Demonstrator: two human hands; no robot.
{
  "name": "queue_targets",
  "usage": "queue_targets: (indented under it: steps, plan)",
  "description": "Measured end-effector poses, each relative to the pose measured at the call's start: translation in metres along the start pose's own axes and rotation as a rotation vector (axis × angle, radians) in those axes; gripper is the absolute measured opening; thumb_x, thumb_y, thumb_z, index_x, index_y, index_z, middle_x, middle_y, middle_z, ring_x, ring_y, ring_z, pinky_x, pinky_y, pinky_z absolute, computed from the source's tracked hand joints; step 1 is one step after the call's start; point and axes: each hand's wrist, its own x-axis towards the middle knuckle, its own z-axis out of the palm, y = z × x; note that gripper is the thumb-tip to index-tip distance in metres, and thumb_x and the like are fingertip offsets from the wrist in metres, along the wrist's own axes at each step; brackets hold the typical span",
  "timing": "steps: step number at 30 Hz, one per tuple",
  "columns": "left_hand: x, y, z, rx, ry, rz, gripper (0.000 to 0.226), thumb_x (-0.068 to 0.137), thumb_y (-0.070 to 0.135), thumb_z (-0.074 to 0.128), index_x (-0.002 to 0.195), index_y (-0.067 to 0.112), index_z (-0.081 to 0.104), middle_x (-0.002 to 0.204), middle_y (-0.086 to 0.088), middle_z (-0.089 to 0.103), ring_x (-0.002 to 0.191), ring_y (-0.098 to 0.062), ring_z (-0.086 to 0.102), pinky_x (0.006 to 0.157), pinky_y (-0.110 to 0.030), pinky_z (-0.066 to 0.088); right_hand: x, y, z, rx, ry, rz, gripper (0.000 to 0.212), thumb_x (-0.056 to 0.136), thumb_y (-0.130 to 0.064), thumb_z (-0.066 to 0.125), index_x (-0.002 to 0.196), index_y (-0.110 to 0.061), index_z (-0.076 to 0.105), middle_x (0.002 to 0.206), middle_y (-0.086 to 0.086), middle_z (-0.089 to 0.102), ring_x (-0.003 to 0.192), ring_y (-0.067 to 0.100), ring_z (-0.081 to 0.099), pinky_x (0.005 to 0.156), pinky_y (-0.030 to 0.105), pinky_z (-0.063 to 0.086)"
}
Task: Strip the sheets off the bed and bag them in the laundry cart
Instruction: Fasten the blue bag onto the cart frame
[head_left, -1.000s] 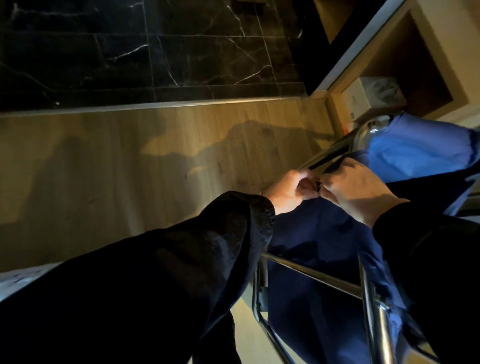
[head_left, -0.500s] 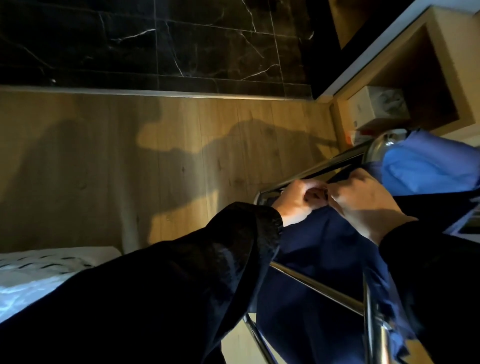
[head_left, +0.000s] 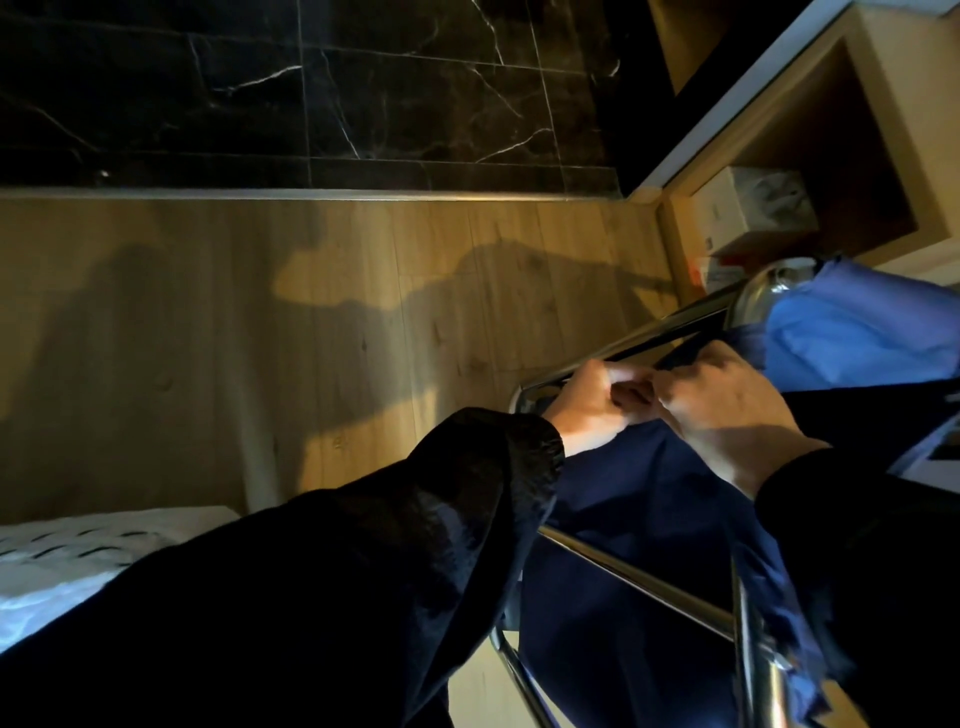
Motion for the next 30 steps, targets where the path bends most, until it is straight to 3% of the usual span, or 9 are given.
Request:
queue_targets:
  steps: [4, 7, 9, 12, 14, 20, 24, 27, 30]
  plan:
    - [0.003, -0.005, 0.001, -0.072, 0.018, -0.054, 0.039, 0.079, -0.016, 0.065, 0.117, -0.01, 0.06, 0.101, -0.017, 0.067, 0.064, 0.016, 0.057, 0.07, -0.004, 0.046, -0.002, 0.002, 0.0, -0.023, -0.076, -0.03, 0.028, 0.043, -0.006, 0.09, 0.051, -0.01, 0.063, 0.04, 0.005, 0.052, 0.037, 0.027, 0.048, 0.058, 0.034, 0.038]
    - [0.008, -0.013, 0.002, -0.074, 0.016, -0.045, 0.041, 0.076, -0.017, 0.068, 0.116, -0.009, 0.061, 0.084, 0.005, 0.065, 0.067, 0.015, 0.058, 0.072, -0.006, 0.047, -0.001, 0.004, 0.003, -0.066, -0.08, -0.056, 0.024, 0.047, -0.013, 0.09, 0.057, -0.011, 0.069, 0.041, 0.003, 0.053, 0.037, 0.025, 0.048, 0.064, 0.032, 0.028]
    - [0.01, -0.015, 0.004, -0.075, 0.017, -0.003, 0.042, 0.072, -0.02, 0.069, 0.113, -0.015, 0.06, 0.079, 0.011, 0.064, 0.065, 0.014, 0.057, 0.07, -0.007, 0.047, 0.0, 0.004, 0.003, -0.022, -0.064, -0.083, 0.026, 0.04, -0.006, 0.088, 0.051, -0.007, 0.065, 0.04, 0.005, 0.052, 0.036, 0.025, 0.049, 0.058, 0.034, 0.039]
    - [0.014, -0.015, 0.006, -0.025, 0.025, 0.062, 0.04, 0.07, -0.02, 0.071, 0.109, -0.018, 0.061, 0.084, -0.001, 0.063, 0.065, 0.016, 0.055, 0.07, -0.006, 0.046, 0.003, 0.004, -0.002, 0.027, -0.04, -0.126, 0.021, 0.039, 0.002, 0.08, 0.048, -0.005, 0.062, 0.04, 0.007, 0.052, 0.035, 0.026, 0.051, 0.054, 0.031, 0.044]
    - [0.013, -0.013, 0.004, 0.038, 0.012, 0.095, 0.034, 0.073, -0.012, 0.074, 0.105, -0.013, 0.065, 0.089, -0.009, 0.065, 0.067, 0.018, 0.054, 0.07, -0.006, 0.044, 0.003, 0.005, -0.002, 0.024, -0.041, -0.128, 0.015, 0.043, 0.003, 0.076, 0.049, -0.004, 0.064, 0.041, 0.006, 0.053, 0.036, 0.026, 0.051, 0.061, 0.035, 0.032]
    - [0.009, -0.009, 0.003, 0.158, -0.003, 0.15, 0.024, 0.079, -0.003, 0.073, 0.103, -0.006, 0.069, 0.084, -0.01, 0.068, 0.062, 0.022, 0.046, 0.063, -0.004, 0.036, 0.004, 0.007, -0.003, 0.068, -0.108, -0.085, 0.038, 0.034, -0.003, 0.094, 0.045, -0.009, 0.059, 0.041, 0.005, 0.052, 0.038, 0.026, 0.052, 0.06, 0.034, 0.021]
    - [0.009, -0.01, 0.006, 0.11, -0.032, 0.066, 0.028, 0.082, -0.013, 0.062, 0.11, -0.012, 0.062, 0.084, -0.007, 0.062, 0.062, 0.013, 0.049, 0.06, -0.009, 0.037, 0.001, 0.009, -0.003, 0.019, -0.051, -0.073, 0.024, 0.056, -0.009, 0.08, 0.046, -0.014, 0.059, 0.042, 0.003, 0.05, 0.045, 0.025, 0.053, 0.062, 0.036, 0.021]
    - [0.016, -0.008, 0.004, 0.182, -0.103, 0.013, 0.032, 0.084, -0.016, 0.057, 0.115, -0.014, 0.057, 0.082, 0.007, 0.056, 0.067, 0.014, 0.053, 0.067, -0.007, 0.042, 0.001, 0.01, -0.001, -0.039, -0.106, -0.056, 0.022, 0.053, -0.01, 0.078, 0.046, -0.017, 0.058, 0.047, 0.003, 0.049, 0.058, 0.026, 0.052, 0.065, 0.038, 0.023]
    - [0.013, -0.004, 0.012, 0.108, -0.103, 0.018, 0.04, 0.08, -0.026, 0.043, 0.116, -0.011, 0.053, 0.094, -0.019, 0.059, 0.083, -0.013, 0.054, 0.068, -0.012, 0.042, 0.002, 0.006, -0.004, -0.041, -0.136, -0.041, 0.028, 0.039, -0.012, 0.088, 0.047, -0.013, 0.061, 0.049, 0.008, 0.051, 0.058, 0.028, 0.053, 0.065, 0.04, 0.026]
